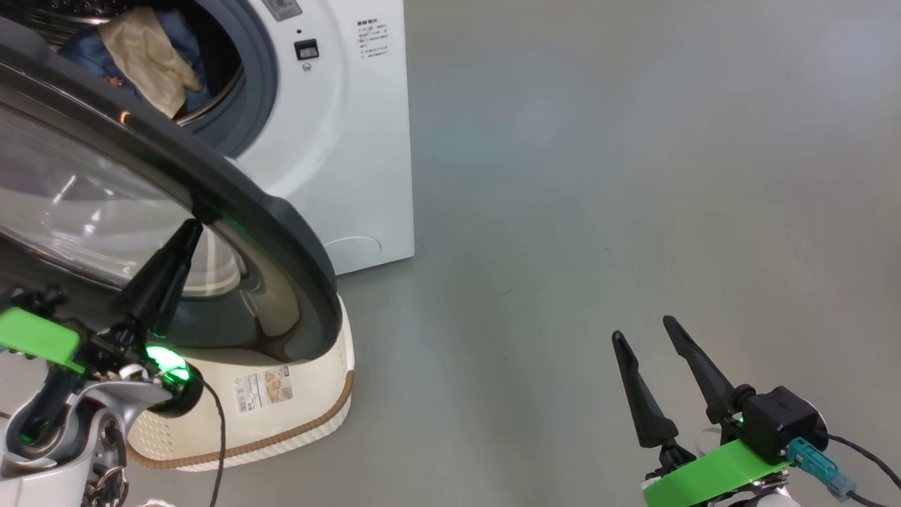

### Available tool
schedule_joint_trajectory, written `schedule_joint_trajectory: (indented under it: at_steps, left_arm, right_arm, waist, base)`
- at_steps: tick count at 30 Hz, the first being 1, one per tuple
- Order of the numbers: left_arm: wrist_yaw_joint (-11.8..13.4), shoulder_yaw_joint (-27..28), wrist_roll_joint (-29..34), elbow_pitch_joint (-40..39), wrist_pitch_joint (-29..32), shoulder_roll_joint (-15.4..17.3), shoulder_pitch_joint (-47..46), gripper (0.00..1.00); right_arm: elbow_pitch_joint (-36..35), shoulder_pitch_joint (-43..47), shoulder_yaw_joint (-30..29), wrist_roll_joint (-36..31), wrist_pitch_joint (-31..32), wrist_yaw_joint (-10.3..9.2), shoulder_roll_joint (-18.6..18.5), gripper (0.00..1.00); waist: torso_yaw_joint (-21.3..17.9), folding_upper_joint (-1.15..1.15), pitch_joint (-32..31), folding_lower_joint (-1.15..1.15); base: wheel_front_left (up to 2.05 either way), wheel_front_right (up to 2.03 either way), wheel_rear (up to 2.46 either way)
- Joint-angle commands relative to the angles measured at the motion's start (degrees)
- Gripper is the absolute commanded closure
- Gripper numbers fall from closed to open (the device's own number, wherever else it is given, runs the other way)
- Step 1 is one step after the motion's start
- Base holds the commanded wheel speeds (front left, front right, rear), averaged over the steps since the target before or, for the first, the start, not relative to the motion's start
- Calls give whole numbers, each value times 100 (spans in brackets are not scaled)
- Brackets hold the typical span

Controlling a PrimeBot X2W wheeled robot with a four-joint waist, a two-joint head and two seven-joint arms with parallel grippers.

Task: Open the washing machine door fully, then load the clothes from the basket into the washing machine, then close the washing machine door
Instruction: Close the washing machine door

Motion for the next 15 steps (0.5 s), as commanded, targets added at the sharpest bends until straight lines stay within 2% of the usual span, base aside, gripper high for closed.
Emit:
schedule_joint_trajectory:
  at_steps: [1, 15]
  left_arm:
    - [-116, 205, 78, -96, 25, 140, -230, 100]
    - [-283, 369, 452, -415, -156, 56, 635, 100]
  right_arm:
    - [-120, -197, 112, 83, -72, 9, 0, 0]
    - [-62, -85, -23, 67, -125, 9, 18, 0]
  waist:
    - [8, 0, 6, 0]
    - [237, 0, -63, 0]
  base:
    - [0, 0, 0]
    - [0, 0, 0]
